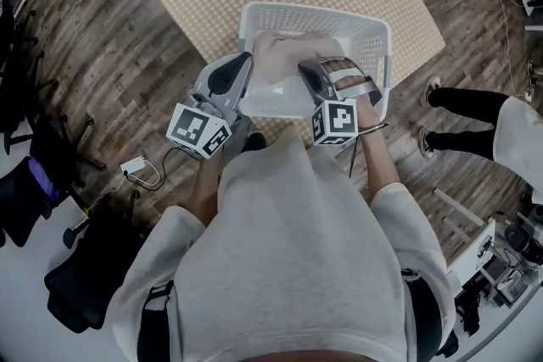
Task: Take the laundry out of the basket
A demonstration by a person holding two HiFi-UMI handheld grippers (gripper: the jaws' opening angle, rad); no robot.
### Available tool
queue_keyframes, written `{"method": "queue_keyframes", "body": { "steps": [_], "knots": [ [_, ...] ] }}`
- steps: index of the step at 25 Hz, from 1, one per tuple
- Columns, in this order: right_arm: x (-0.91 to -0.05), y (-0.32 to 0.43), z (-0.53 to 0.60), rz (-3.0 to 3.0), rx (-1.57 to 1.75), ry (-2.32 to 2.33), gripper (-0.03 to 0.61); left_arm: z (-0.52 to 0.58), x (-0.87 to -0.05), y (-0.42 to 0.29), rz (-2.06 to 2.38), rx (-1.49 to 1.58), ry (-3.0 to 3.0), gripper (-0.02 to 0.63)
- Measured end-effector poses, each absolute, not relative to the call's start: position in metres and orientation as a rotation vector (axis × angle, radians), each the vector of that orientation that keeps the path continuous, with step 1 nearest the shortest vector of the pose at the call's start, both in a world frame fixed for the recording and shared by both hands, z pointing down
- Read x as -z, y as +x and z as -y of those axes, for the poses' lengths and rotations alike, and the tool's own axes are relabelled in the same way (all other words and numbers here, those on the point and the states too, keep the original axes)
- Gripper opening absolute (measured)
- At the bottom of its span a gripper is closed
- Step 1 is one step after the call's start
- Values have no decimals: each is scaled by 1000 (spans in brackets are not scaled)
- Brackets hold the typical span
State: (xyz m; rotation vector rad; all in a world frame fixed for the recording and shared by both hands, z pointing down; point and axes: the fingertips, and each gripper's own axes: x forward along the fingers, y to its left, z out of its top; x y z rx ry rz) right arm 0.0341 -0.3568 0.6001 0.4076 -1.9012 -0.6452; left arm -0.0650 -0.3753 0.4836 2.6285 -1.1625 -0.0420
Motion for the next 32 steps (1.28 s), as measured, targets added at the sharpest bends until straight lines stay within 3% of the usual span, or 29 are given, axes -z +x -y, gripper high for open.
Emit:
{"method": "queue_keyframes", "body": {
  "steps": [6,7,8,13,17,32],
  "knots": [
    [-629,32,356,1940,427,326,3,373,-483,-64,1156,48,2622,8],
    [-639,33,356,1923,377,287,107,373,-483,-64,1156,47,2623,8],
    [-650,34,355,1903,327,243,257,373,-483,-64,1156,46,2624,8],
    [-704,37,367,1806,256,113,505,375,-479,-68,1163,50,2623,8],
    [-740,45,387,1776,217,131,543,376,-478,-70,1178,48,2615,8],
    [-796,44,397,1655,-17,-30,538,369,-480,-88,1238,50,2577,8]
  ]
}}
